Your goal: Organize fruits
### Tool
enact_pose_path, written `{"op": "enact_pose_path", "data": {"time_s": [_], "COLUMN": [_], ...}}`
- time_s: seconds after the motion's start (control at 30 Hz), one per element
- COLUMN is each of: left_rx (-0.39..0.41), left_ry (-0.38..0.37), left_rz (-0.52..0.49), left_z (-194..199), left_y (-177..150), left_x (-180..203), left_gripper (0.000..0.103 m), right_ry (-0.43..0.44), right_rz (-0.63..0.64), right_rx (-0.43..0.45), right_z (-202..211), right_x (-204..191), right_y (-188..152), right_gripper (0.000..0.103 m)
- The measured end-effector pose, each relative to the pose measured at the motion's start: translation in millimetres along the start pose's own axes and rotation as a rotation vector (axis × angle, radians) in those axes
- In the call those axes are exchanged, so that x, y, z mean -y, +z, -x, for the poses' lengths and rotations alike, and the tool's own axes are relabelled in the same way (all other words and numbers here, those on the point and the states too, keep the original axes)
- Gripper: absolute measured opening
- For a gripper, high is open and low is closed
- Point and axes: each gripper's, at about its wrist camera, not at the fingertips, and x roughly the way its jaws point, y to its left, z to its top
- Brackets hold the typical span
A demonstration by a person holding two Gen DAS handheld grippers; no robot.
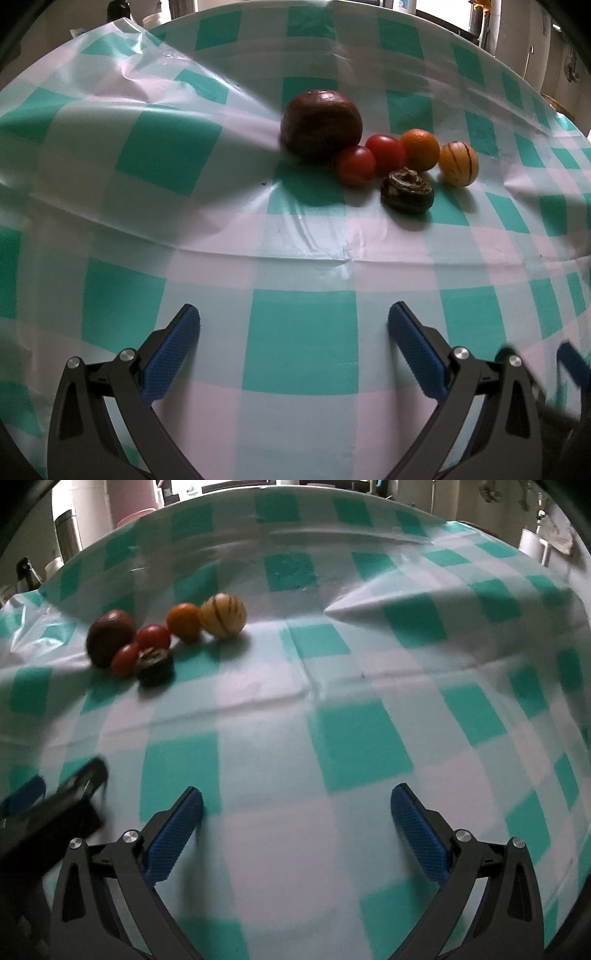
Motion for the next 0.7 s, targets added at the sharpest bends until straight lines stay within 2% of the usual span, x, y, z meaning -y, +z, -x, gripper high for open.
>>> {"op": "enact_pose_path", "data": {"time_s": [0.3, 0.37, 0.5, 0.57, 0.7], "left_rx": [0.001, 0.001, 0.002, 0.002, 0.002], "left_ry": [-0.001, -0.001, -0.003, -0.003, -0.003], "left_rz": [0.001, 0.001, 0.002, 0.002, 0.002], "left_z": [-0.2, -0.1, -0.4, -1.5, -2.1], "left_y": [0.5, 0.4, 0.3, 0.6, 0.5], "left_x": [-0.4, -0.4, -0.7, 3.0, 8.2], "left_gripper": [0.102, 0.102, 0.102, 0.102, 0.102], "right_ry": [0.006, -0.001, -0.126, -0.148, -0.089], "right_rz": [0.008, 0.054, 0.155, 0.170, 0.116], "right_rx": [0.003, 0.010, 0.061, 0.070, 0.043], "right_z": [0.1, 2.1, 9.3, 10.0, 6.0], "right_x": [-2.1, -11.4, -32.4, -35.2, -21.3], "right_y": [-6.8, -6.2, -10.0, -11.0, -10.2], "right_gripper": [0.099, 0.099, 0.099, 0.099, 0.099]}}
